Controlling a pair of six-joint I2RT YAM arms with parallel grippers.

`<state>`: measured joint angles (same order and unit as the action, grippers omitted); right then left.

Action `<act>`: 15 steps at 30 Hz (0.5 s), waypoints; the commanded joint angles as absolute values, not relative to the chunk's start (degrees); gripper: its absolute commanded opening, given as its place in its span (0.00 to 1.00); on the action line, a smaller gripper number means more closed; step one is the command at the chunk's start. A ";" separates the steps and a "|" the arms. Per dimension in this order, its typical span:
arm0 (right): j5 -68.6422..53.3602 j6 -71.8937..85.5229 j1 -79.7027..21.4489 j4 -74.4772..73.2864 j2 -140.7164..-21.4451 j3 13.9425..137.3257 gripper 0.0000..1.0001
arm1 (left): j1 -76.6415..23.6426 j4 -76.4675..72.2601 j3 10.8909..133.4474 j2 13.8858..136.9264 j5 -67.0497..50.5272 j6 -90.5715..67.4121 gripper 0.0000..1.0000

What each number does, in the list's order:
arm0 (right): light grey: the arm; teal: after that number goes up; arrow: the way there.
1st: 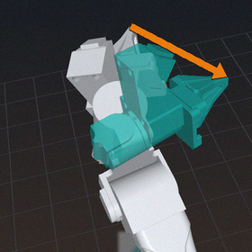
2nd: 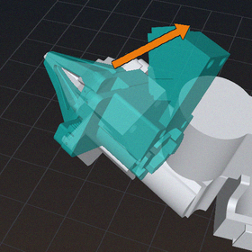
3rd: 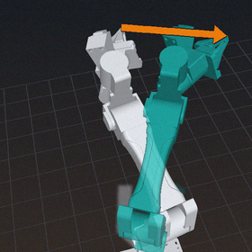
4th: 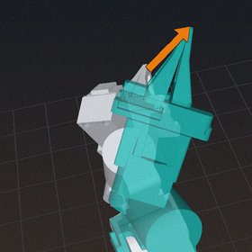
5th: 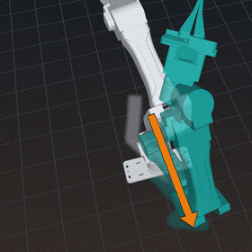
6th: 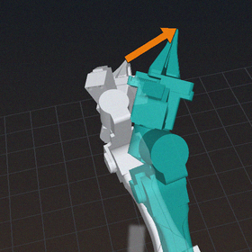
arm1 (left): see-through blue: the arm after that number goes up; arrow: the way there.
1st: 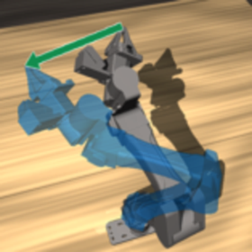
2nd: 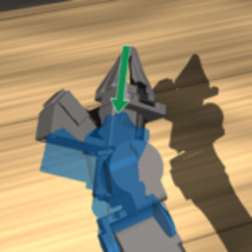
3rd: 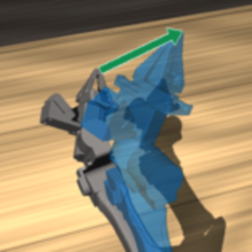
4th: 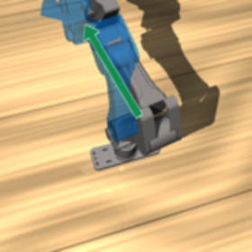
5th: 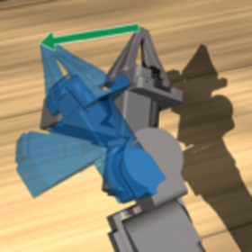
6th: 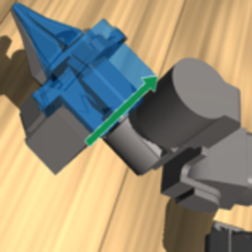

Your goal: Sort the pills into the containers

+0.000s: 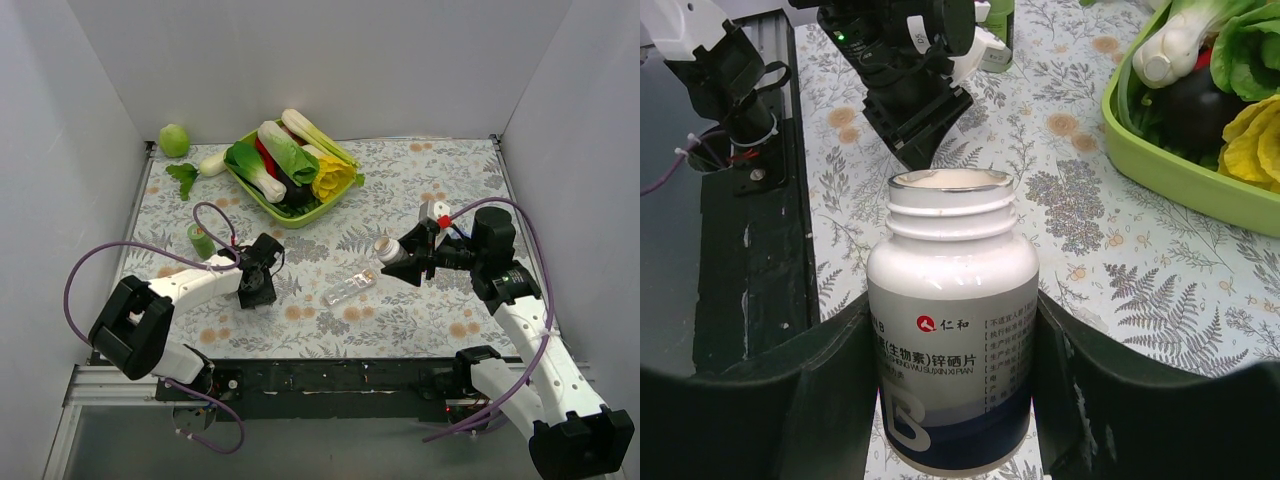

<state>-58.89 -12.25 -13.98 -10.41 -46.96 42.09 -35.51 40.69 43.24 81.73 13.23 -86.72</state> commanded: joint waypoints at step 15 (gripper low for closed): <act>-57.14 -36.56 -15.38 -19.60 -50.54 39.38 0.07 | -44.55 8.71 53.08 71.71 -28.47 -93.06 0.05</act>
